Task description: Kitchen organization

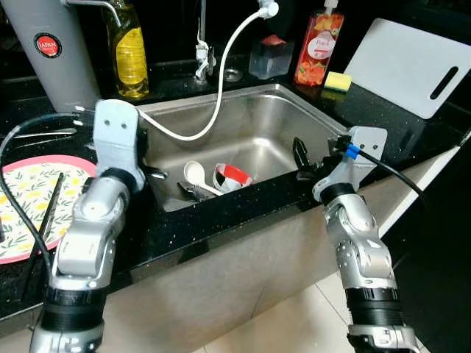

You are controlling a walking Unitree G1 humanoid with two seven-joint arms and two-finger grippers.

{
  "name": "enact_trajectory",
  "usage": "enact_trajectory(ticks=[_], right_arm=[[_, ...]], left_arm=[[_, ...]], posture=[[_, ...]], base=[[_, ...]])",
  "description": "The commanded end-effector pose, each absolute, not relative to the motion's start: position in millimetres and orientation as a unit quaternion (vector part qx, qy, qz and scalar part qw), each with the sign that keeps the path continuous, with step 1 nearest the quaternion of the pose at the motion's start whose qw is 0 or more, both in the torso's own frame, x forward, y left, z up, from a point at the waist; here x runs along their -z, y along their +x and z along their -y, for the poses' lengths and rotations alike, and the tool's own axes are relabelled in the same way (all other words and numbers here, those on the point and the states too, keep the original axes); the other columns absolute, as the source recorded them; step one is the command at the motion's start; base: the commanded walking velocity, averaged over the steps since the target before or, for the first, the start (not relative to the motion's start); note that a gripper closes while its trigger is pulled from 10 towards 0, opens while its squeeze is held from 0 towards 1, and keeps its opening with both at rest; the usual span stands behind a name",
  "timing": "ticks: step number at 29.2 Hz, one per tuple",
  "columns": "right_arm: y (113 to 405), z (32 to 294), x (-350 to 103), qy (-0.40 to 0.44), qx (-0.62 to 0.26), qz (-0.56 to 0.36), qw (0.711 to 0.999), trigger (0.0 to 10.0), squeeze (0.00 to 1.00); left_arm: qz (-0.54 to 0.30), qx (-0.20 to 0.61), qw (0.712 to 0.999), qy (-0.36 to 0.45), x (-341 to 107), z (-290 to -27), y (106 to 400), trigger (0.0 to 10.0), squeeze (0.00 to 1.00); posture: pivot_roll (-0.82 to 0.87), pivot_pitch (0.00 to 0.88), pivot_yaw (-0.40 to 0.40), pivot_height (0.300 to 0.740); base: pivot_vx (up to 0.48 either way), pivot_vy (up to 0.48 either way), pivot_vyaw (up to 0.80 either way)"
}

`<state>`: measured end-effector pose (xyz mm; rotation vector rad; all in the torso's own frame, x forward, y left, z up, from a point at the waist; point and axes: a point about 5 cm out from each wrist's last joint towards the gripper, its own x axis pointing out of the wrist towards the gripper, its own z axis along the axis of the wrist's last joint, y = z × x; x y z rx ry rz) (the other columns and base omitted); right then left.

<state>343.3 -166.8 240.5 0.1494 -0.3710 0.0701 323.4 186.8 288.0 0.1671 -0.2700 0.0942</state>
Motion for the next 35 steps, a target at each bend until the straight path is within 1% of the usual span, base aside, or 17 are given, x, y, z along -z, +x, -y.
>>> enact_trajectory(ticks=[1, 4, 8, 12, 15, 16, 17, 18, 19, 23, 24, 29, 32, 35], right_arm=[[345, 169, -241, 0.077, -0.032, 0.185, 0.979, 10.0, 0.0], [345, 168, -240, 0.078, -0.032, 0.184, 0.979, 10.0, 0.0], [345, 168, -240, 0.079, -0.032, 0.184, 0.979, 10.0, 0.0], [345, 168, -239, 0.08, -0.03, 0.183, 0.979, 10.0, 0.0], [345, 168, -239, 0.08, -0.029, 0.182, 0.98, 10.0, 0.0], [345, 168, -239, 0.08, -0.029, 0.182, 0.98, 10.0, 0.0], [345, 168, -239, 0.08, -0.029, 0.182, 0.98, 10.0, 0.0], [345, 168, -239, 0.08, -0.029, 0.182, 0.98, 10.0, 0.0], [345, 168, -239, 0.08, -0.028, 0.182, 0.98, 10.0, 0.0], [345, 168, -239, 0.081, -0.028, 0.182, 0.98, 10.0, 0.0], [345, 168, -239, 0.081, -0.028, 0.182, 0.979, 10.0, 0.0], [345, 168, -239, 0.081, -0.028, 0.182, 0.979, 10.0, 0.0], [345, 169, -238, 0.081, -0.027, 0.182, 0.98, 10.0, 0.0], [345, 169, -238, 0.081, -0.027, 0.182, 0.98, 10.0, 0.0]], left_arm=[[0.106, -0.1, 0.986, 0.083, -283, -199, 324, 10.0, 0.0], [0.076, -0.198, 0.975, 0.072, -275, -218, 322, 10.0, 0.0], [0.062, -0.224, 0.97, 0.073, -271, -224, 320, 10.0, 0.0], [0.026, -0.284, 0.956, 0.075, -264, -237, 315, 10.0, 0.0], [0.01, -0.294, 0.953, 0.078, -263, -238, 314, 10.0, 0.0], [0.009, -0.297, 0.951, 0.08, -263, -239, 314, 10.0, 0.13], [0.009, -0.297, 0.951, 0.08, -263, -239, 314, 10.0, 0.13], [0.008, -0.3, 0.95, 0.082, -264, -239, 314, 10.0, 0.48], [0.006, -0.302, 0.95, 0.08, -264, -239, 314, 10.0, 1.0], [-0.006, -0.307, 0.949, 0.072, -263, -239, 313, 10.0, 1.0], [-0.02, -0.311, 0.949, 0.048, -260, -239, 312, 10.0, 0.0], [-0.059, -0.337, 0.939, -0.022, -251, -243, 310, 10.0, 0.0], [-0.068, -0.354, 0.932, -0.033, -248, -249, 308, 10.0, 0.0], [-0.075, -0.354, 0.931, -0.04, -246, -249, 308, 10.0, 0.0]], posture=[[-0.09, 0.108, -0.025, 0.74], [-0.08, 0.11, -0.025, 0.74], [-0.08, 0.111, -0.022, 0.74], [-0.08, 0.113, -0.019, 0.74], [-0.08, 0.113, -0.018, 0.74], [-0.08, 0.115, -0.017, 0.74], [-0.08, 0.115, -0.017, 0.74], [-0.08, 0.115, -0.016, 0.74], [-0.08, 0.115, -0.016, 0.74], [-0.08, 0.114, -0.015, 0.74], [-0.08, 0.114, -0.014, 0.74], [-0.08, 0.115, -0.013, 0.74], [-0.08, 0.117, -0.014, 0.74], [-0.08, 0.118, -0.015, 0.74]], base=[[0.0, 0.0, 0.0], [0.0, 0.0, 0.0], [0.0, 0.0, 0.0], [0.0, 0.0, 0.0], [0.0, 0.0, 0.0], [0.0, 0.0, 0.0], [0.0, 0.0, 0.0], [0.0, 0.0, 0.0], [0.0, 0.0, 0.0], [0.0, 0.0, 0.0], [0.0, 0.0, 0.0], [0.0, 0.0, 0.0], [0.0, 0.0, 0.0], [0.0, 0.0, 0.0]])
